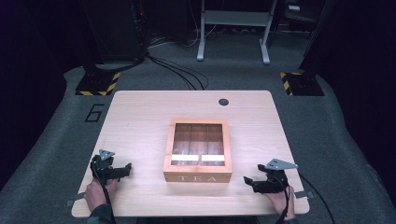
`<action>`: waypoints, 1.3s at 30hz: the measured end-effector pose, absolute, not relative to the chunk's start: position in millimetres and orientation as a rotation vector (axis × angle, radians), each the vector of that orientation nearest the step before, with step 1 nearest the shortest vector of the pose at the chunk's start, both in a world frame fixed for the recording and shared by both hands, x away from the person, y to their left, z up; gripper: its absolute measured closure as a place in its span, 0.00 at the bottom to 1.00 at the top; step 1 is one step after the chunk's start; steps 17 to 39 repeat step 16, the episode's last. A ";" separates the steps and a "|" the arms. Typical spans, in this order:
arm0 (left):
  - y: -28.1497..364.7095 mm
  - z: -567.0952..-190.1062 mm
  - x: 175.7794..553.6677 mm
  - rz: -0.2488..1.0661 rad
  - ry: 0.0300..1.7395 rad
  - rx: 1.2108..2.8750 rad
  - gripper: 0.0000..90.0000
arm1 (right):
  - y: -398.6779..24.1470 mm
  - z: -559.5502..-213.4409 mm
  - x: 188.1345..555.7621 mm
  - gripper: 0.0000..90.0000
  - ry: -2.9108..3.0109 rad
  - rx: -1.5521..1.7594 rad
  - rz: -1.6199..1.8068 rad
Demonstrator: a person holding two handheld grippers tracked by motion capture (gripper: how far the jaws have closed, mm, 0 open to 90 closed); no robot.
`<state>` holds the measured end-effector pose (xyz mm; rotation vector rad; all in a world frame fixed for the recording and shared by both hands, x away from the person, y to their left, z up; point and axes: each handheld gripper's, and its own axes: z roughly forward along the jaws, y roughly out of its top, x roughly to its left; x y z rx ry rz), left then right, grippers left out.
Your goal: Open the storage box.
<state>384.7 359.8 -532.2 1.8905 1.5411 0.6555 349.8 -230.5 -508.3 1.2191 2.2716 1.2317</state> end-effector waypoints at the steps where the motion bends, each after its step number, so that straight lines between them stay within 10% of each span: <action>1: 359.8 -532.2 384.7 0.655 1.541 1.891 0.00 | -235.3 -510.4 349.7 0.16 2.261 1.233 1.213; 39: 359.7 -532.3 384.6 0.656 1.541 1.890 0.00 | -269.3 -529.0 354.3 0.10 2.179 1.321 0.949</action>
